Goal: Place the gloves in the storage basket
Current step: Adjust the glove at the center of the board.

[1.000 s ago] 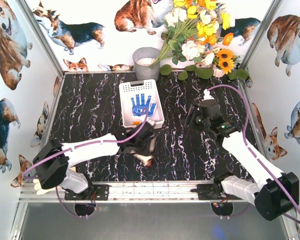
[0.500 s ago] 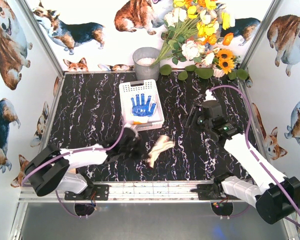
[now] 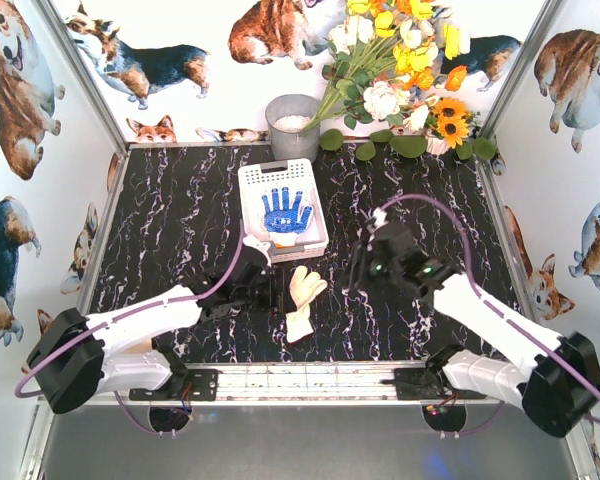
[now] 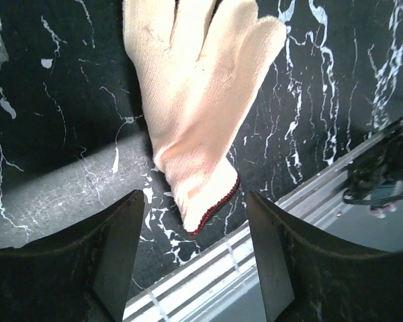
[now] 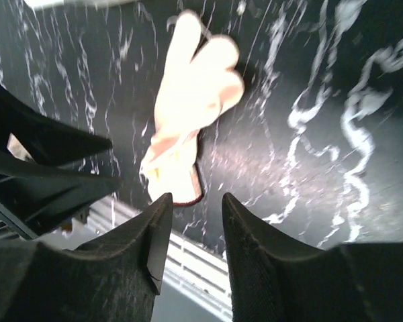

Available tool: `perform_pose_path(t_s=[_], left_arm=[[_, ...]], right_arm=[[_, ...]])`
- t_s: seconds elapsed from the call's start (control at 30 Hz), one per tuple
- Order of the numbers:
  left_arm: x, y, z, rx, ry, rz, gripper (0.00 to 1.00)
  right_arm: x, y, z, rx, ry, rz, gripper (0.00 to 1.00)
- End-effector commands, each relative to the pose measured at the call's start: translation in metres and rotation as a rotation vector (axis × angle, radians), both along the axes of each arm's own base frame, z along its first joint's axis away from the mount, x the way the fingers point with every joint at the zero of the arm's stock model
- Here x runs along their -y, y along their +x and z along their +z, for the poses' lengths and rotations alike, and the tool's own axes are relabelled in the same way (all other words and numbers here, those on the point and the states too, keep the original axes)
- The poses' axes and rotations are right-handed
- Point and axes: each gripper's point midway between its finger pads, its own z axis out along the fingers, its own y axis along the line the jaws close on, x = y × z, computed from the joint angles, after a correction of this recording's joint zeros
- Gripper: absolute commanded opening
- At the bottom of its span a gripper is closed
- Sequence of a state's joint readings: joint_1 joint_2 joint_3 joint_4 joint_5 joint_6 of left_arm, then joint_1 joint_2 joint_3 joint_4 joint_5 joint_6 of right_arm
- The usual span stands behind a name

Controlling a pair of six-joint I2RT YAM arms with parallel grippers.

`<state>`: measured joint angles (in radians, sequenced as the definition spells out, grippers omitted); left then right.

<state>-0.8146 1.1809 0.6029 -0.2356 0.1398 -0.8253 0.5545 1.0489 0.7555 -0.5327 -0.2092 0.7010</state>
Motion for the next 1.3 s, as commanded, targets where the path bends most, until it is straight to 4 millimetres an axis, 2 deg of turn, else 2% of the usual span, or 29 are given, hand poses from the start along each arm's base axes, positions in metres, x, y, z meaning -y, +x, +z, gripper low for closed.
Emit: perform_pose_path(t_s=[0.0,0.1,0.2,0.23,0.3,0.43,0.53,0.67,0.73,0.77,0.83,0.9,1.03,1.13,1.2,1.27], left_arm=[[0.006,0.004,0.008,0.163,0.092,-0.165,0.58],[0.027,0.001,0.016,0.299,0.127,-0.306,0.6],[0.04,0.005,0.012,0.35,0.161,-0.37,0.6],[0.04,0.007,0.005,0.348,0.182,-0.378,0.6],[0.053,0.018,0.011,0.377,0.187,-0.388,0.6],[0.06,0.035,-0.007,0.383,0.284,-0.377,0.6],[0.07,0.041,-0.013,0.389,0.296,-0.393,0.59],[0.076,0.047,-0.018,0.388,0.315,-0.394,0.53],[0.076,0.048,-0.02,0.388,0.33,-0.397,0.42],[0.077,0.048,-0.02,0.389,0.328,-0.396,0.33],[0.081,0.047,-0.016,0.393,0.294,-0.391,0.13],[0.091,0.047,0.0,0.404,0.227,-0.371,0.0],[0.124,0.04,0.054,0.42,-0.033,-0.337,0.0],[0.134,0.033,0.086,0.413,-0.212,-0.278,0.0],[0.125,0.033,0.089,0.389,-0.271,-0.206,0.0],[0.1,0.04,0.066,0.333,-0.24,-0.093,0.0]], right_arm=[[-0.031,-0.006,-0.011,-0.051,0.105,-0.024,0.34],[-0.034,-0.005,-0.027,-0.072,0.161,-0.088,0.3],[-0.025,-0.003,-0.035,-0.061,0.134,-0.134,0.3],[-0.021,-0.001,-0.034,-0.049,0.114,-0.138,0.3],[-0.012,0.0,-0.031,-0.028,0.06,-0.146,0.3],[0.008,0.003,-0.021,0.021,-0.034,-0.175,0.32],[0.018,0.002,-0.018,0.044,-0.057,-0.183,0.33],[0.023,0.002,-0.016,0.054,-0.05,-0.199,0.34],[0.024,0.002,-0.016,0.054,-0.048,-0.2,0.35],[0.025,0.002,-0.017,0.052,-0.049,-0.2,0.35],[0.025,0.0,-0.019,0.045,-0.048,-0.198,0.35],[0.026,-0.003,-0.02,0.031,-0.052,-0.193,0.35],[0.031,-0.019,-0.026,-0.027,-0.077,-0.173,0.35],[0.039,-0.027,-0.028,-0.041,-0.095,-0.181,0.35],[0.042,-0.028,-0.027,-0.025,-0.093,-0.189,0.36],[0.042,-0.028,-0.026,-0.01,-0.076,-0.194,0.37]])
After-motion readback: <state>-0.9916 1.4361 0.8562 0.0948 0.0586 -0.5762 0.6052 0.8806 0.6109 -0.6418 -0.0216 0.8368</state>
